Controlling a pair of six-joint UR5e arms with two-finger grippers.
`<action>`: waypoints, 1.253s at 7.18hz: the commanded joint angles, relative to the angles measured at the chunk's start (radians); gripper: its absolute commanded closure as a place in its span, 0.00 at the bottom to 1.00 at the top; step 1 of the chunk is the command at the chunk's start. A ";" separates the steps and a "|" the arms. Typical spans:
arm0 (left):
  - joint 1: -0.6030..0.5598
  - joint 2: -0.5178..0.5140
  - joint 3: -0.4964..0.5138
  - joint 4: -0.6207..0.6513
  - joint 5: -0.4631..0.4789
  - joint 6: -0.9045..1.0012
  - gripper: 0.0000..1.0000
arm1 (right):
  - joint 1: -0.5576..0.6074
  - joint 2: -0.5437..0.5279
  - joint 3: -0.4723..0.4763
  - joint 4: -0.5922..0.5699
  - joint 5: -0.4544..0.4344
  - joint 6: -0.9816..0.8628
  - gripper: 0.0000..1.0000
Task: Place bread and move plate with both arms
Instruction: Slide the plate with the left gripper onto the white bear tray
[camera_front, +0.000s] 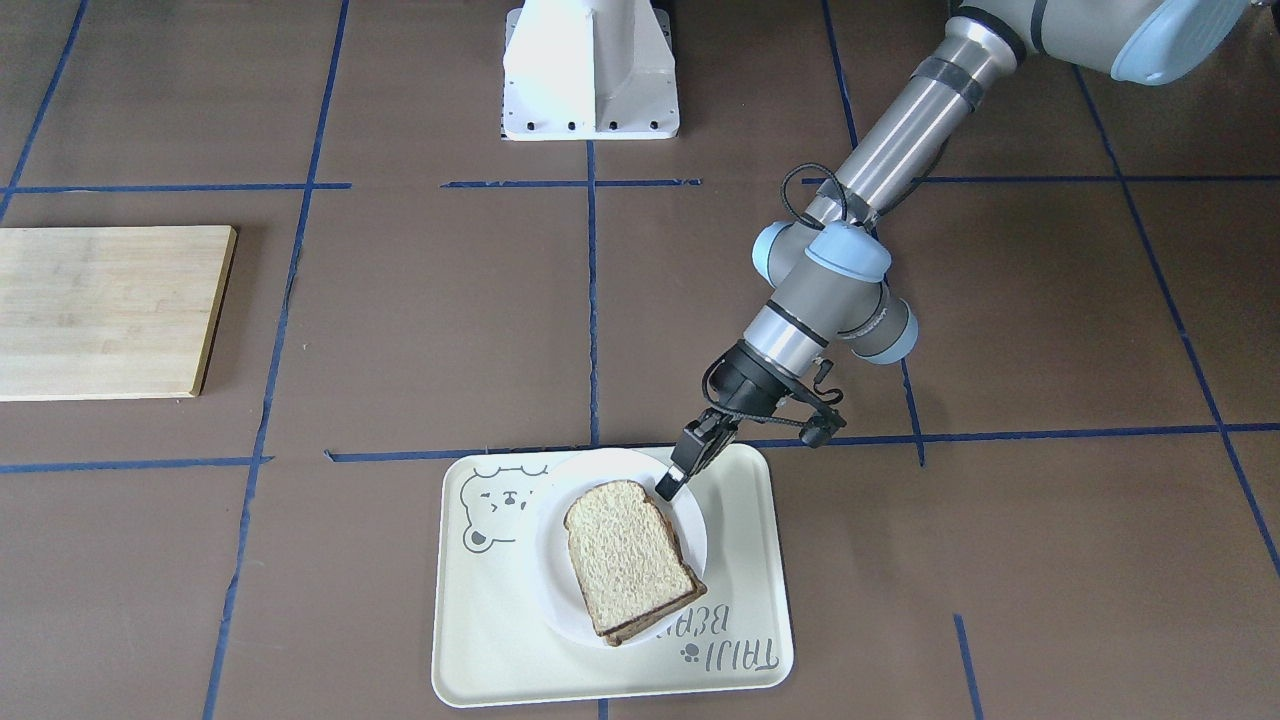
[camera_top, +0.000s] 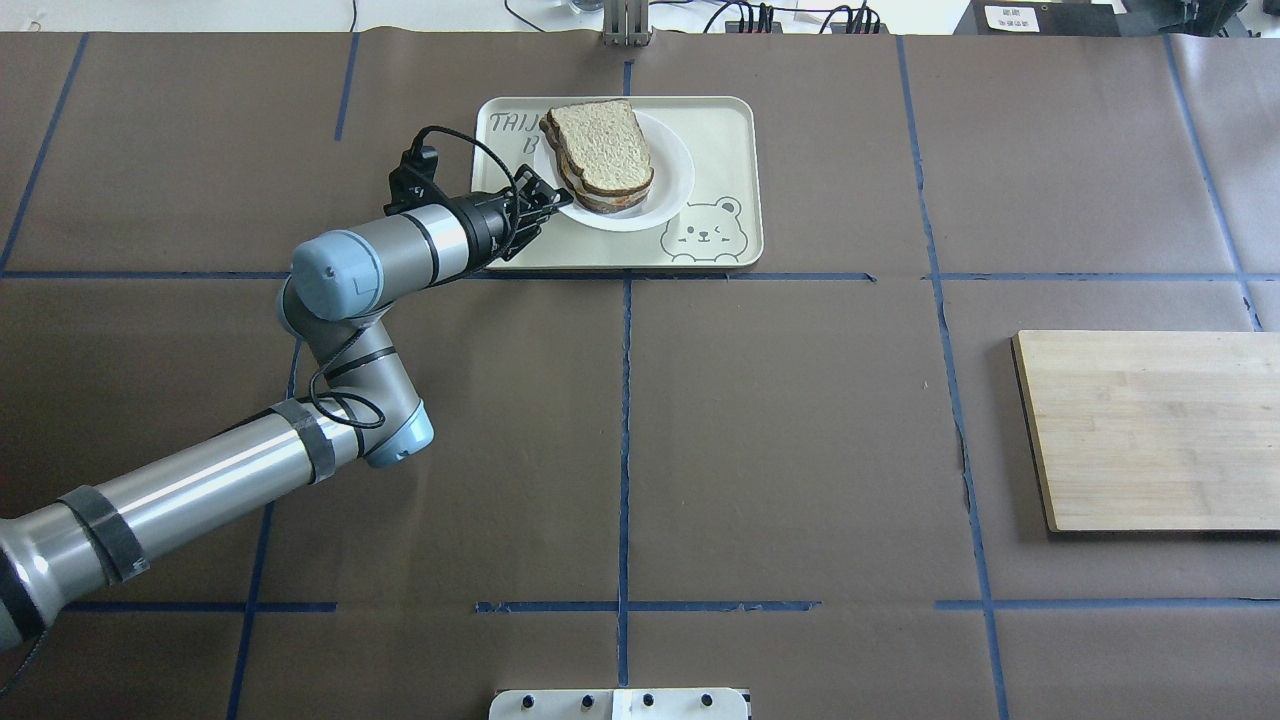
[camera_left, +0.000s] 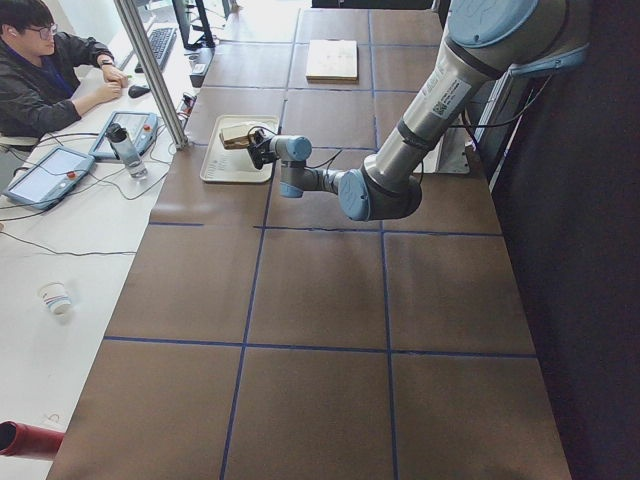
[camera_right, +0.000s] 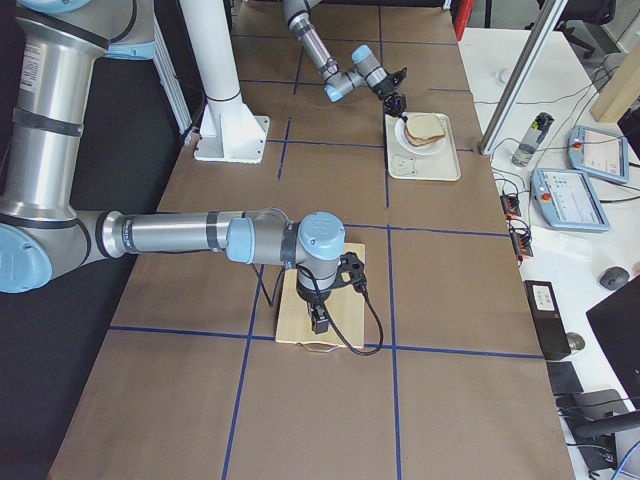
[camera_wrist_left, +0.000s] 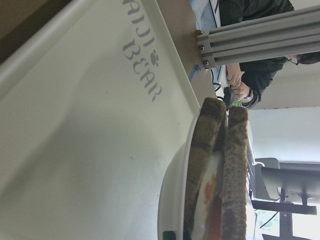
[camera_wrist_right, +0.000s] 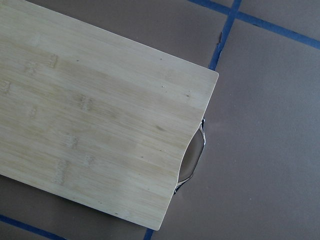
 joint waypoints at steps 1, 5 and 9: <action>-0.006 -0.043 0.060 0.001 0.000 -0.002 0.80 | 0.000 0.000 -0.001 0.000 0.000 0.000 0.00; -0.025 -0.031 0.016 0.022 -0.075 0.076 0.00 | 0.000 0.002 -0.001 0.000 0.002 0.000 0.00; -0.158 0.328 -0.686 0.504 -0.375 0.140 0.00 | -0.001 0.005 -0.002 0.000 0.006 0.000 0.00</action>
